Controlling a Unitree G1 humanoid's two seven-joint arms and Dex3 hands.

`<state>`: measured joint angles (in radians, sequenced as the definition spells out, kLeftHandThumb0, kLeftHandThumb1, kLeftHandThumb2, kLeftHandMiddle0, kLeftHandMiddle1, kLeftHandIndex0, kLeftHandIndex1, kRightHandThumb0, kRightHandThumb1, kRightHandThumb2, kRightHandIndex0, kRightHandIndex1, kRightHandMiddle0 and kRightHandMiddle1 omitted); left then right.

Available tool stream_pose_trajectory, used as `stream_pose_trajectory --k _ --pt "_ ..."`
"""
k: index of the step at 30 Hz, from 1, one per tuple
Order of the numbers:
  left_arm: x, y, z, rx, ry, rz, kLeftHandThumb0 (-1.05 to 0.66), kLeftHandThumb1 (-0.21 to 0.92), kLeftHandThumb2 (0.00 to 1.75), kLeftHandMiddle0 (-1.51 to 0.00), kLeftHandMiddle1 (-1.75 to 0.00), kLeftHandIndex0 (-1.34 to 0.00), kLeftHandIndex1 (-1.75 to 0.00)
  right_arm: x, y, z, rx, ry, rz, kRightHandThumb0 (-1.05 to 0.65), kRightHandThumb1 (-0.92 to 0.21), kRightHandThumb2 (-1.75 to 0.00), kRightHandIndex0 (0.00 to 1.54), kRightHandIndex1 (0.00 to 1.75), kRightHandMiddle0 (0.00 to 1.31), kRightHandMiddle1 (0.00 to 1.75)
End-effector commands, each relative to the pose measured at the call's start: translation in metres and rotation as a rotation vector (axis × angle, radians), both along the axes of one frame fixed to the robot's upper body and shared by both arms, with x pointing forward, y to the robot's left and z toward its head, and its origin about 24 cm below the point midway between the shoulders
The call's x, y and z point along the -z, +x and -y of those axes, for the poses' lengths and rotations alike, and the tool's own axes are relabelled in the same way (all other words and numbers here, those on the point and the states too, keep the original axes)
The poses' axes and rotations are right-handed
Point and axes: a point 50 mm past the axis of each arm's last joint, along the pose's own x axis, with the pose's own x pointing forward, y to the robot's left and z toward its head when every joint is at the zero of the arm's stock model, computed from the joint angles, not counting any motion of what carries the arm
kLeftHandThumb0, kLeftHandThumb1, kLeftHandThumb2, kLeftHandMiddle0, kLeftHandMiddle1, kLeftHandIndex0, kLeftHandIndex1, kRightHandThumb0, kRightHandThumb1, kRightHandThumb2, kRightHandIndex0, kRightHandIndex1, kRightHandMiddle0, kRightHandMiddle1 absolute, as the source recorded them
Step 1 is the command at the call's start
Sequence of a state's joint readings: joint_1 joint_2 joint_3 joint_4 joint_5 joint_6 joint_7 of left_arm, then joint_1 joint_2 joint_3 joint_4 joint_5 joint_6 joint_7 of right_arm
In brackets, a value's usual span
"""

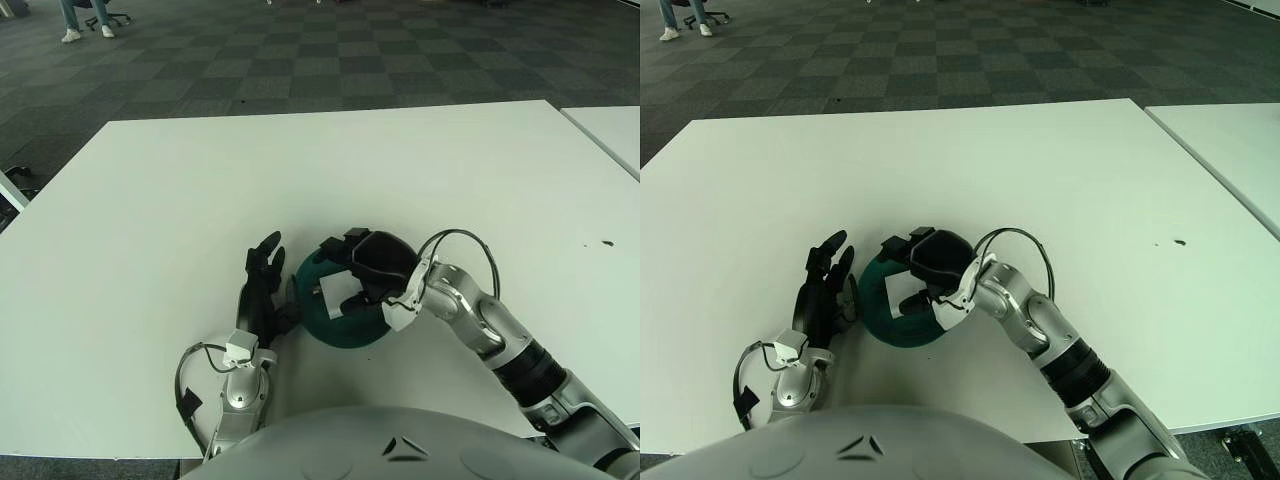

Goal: Put the charger into the plate.

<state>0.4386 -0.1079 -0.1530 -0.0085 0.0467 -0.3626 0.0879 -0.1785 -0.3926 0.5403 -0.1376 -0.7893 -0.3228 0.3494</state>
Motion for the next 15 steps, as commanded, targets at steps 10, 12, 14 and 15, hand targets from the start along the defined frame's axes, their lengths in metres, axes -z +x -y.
stream_pose_trajectory --k 10,12,14,15 --pt "0.007 -0.011 0.001 -0.018 -0.022 -0.071 -0.9 0.92 0.98 -0.28 -0.01 0.0 -0.61 -0.012 0.021 0.044 0.211 0.184 -0.227 -0.94 -0.92 -1.03 0.23 0.01 0.0 0.4" --pt "0.007 -0.012 0.001 -0.027 -0.01 -0.071 -0.91 0.92 0.98 -0.3 -0.02 0.0 -0.68 -0.016 0.023 0.06 0.283 0.274 -0.326 -0.95 -0.92 -1.03 0.23 0.0 0.0 0.36" --pt "0.007 -0.013 0.0 -0.032 -0.004 -0.072 -0.92 0.92 0.98 -0.33 -0.02 -0.02 -0.76 -0.014 0.022 0.067 0.334 0.348 -0.394 -0.96 -0.92 -1.02 0.23 0.01 0.0 0.33" --pt "0.007 -0.013 0.0 -0.032 -0.002 -0.072 -0.92 0.92 0.98 -0.34 -0.02 -0.03 -0.78 -0.012 0.021 0.067 0.355 0.378 -0.418 -0.96 -0.92 -1.02 0.23 0.01 0.0 0.33"
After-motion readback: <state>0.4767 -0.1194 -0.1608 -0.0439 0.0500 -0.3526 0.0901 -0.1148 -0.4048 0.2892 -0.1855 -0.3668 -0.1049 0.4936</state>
